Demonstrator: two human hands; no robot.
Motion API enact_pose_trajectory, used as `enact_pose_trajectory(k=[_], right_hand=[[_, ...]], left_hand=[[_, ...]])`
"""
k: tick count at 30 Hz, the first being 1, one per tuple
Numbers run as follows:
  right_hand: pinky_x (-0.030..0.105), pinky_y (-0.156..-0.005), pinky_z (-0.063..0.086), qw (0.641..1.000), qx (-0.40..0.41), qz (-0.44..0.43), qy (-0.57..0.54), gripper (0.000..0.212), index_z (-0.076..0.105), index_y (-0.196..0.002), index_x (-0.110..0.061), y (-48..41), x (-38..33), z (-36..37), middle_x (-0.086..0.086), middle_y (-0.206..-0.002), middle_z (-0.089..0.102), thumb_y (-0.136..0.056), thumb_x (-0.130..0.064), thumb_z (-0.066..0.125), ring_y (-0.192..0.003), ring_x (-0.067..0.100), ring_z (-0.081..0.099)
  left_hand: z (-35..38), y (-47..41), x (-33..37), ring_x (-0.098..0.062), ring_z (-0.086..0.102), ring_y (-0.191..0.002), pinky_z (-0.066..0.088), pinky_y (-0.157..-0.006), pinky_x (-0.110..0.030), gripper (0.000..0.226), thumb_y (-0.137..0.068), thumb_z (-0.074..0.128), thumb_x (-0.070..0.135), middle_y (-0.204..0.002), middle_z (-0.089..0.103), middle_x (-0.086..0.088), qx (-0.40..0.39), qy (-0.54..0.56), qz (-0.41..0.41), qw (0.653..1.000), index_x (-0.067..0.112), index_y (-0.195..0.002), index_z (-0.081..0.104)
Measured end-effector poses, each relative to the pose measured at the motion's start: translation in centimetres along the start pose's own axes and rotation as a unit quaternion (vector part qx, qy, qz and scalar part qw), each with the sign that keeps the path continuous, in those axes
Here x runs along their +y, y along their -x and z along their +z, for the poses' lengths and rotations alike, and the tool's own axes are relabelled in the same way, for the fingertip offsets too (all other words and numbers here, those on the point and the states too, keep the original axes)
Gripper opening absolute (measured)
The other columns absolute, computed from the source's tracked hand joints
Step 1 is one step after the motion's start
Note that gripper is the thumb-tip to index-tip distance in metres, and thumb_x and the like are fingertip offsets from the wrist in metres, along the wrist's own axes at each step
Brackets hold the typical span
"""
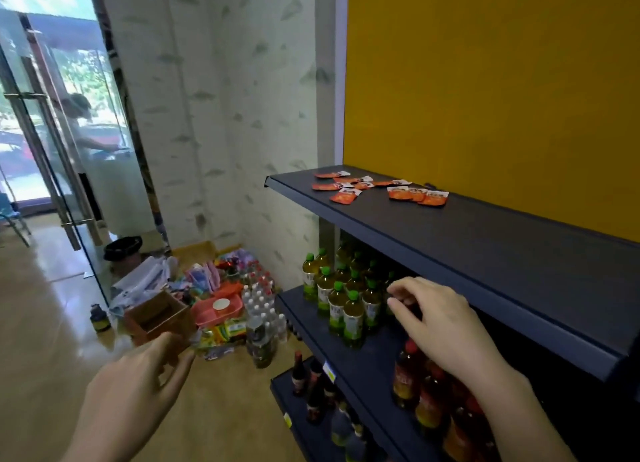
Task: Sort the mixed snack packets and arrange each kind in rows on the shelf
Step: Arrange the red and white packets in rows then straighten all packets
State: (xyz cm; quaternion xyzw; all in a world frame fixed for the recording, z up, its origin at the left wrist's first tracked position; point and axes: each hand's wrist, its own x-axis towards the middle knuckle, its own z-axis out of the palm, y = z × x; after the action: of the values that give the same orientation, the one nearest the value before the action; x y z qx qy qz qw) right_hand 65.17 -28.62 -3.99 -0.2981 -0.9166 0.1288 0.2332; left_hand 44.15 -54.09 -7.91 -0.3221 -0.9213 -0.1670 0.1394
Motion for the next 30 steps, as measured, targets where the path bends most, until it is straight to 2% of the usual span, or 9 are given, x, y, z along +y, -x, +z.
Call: enact_pose_trajectory(k=[3, 9, 13, 16, 20, 25, 28, 30], right_hand=[[0.029, -0.085, 0.048, 0.999, 0.028, 0.016, 0.018, 0.024, 0.057, -0.114, -0.032, -4.1, 0.1, -0.4, -0.017, -0.112, 0.060, -0.093, -0.040, 0.046, -0.106, 0.010, 0.057], [0.033, -0.082, 0.047, 0.995, 0.046, 0.083, 0.039, 0.024, 0.058, -0.112, -0.031, -12.2, 1.5, 0.0, -0.010, -0.115, 0.062, -0.093, -0.039, 0.046, -0.105, 0.017, 0.057], [0.031, -0.077, 0.041, 0.981, 0.042, 0.172, 0.081, 0.026, 0.058, -0.113, -0.029, -17.9, 3.6, 0.3, -0.002, -0.116, 0.061, -0.094, -0.040, 0.045, -0.108, 0.025, 0.055], [0.034, -0.079, 0.043, 0.967, 0.013, 0.227, 0.113, 0.030, 0.057, -0.117, -0.025, -22.1, 5.3, -0.2, 0.006, -0.121, 0.057, -0.094, -0.041, 0.044, -0.111, 0.030, 0.052], [0.032, -0.077, 0.042, 0.952, 0.017, 0.264, 0.155, 0.032, 0.061, -0.113, -0.018, -26.7, 8.0, -1.0, 0.011, -0.118, 0.060, -0.093, -0.039, 0.047, -0.106, 0.031, 0.054], [0.031, -0.074, 0.042, 0.921, -0.009, 0.339, 0.194, 0.044, 0.062, -0.110, -0.010, -31.0, 11.3, -0.7, 0.014, -0.117, 0.062, -0.092, -0.047, 0.045, -0.101, 0.031, 0.056], [0.033, -0.077, 0.042, 0.899, -0.035, 0.393, 0.191, 0.050, 0.058, -0.108, -0.008, -33.1, 12.8, 0.4, 0.016, -0.124, 0.057, -0.092, -0.053, 0.043, -0.099, 0.031, 0.053], [0.035, -0.085, 0.044, 0.889, -0.041, 0.423, 0.168, 0.059, 0.055, -0.121, -0.006, -34.2, 13.5, 1.3, 0.016, -0.131, 0.053, -0.091, -0.055, 0.042, -0.113, 0.033, 0.053]], left_hand=[[1.5, -4.5, -0.2, -0.008, 0.054, -0.051, 0.035, -0.042, -0.017, 0.011, -0.079, 0.065, 0.037, -0.061, 0.059, 0.012, 0.020, 0.016, 0.041, 0.999, 0.026, -0.080, 0.063], [5.7, -14.4, 1.5, -0.003, 0.056, -0.058, 0.044, -0.047, -0.019, 0.014, -0.083, 0.058, 0.042, -0.069, 0.061, 0.013, 0.034, 0.076, 0.109, 0.991, 0.029, -0.086, 0.060], [7.8, -21.6, 3.9, -0.005, 0.056, -0.062, 0.043, -0.051, -0.018, 0.023, -0.085, 0.054, 0.046, -0.073, 0.061, 0.011, 0.058, 0.105, 0.167, 0.979, 0.024, -0.089, 0.062], [9.1, -26.7, 5.4, -0.011, 0.059, -0.062, 0.049, -0.054, -0.027, 0.038, -0.083, 0.044, 0.054, -0.072, 0.063, 0.008, 0.072, 0.131, 0.219, 0.964, 0.022, -0.087, 0.063], [10.5, -32.7, 8.6, -0.012, 0.055, -0.070, 0.043, -0.061, -0.027, 0.020, -0.087, 0.055, 0.038, -0.076, 0.057, 0.010, 0.059, 0.170, 0.231, 0.956, 0.020, -0.090, 0.063], [12.8, -38.7, 13.1, -0.013, 0.053, -0.081, 0.040, -0.065, -0.028, 0.020, -0.088, 0.052, 0.040, -0.088, 0.063, 0.004, 0.033, 0.187, 0.267, 0.945, 0.021, -0.086, 0.058], [14.3, -42.0, 15.6, -0.021, 0.055, -0.095, 0.045, -0.074, -0.033, 0.033, -0.087, 0.051, 0.045, -0.099, 0.064, -0.004, 0.034, 0.176, 0.277, 0.944, 0.014, -0.094, 0.060], [15.1, -44.0, 17.0, -0.025, 0.054, -0.104, 0.046, -0.082, -0.037, 0.053, -0.084, 0.048, 0.058, -0.107, 0.064, -0.009, 0.004, 0.163, 0.261, 0.952, 0.010, -0.103, 0.061]])
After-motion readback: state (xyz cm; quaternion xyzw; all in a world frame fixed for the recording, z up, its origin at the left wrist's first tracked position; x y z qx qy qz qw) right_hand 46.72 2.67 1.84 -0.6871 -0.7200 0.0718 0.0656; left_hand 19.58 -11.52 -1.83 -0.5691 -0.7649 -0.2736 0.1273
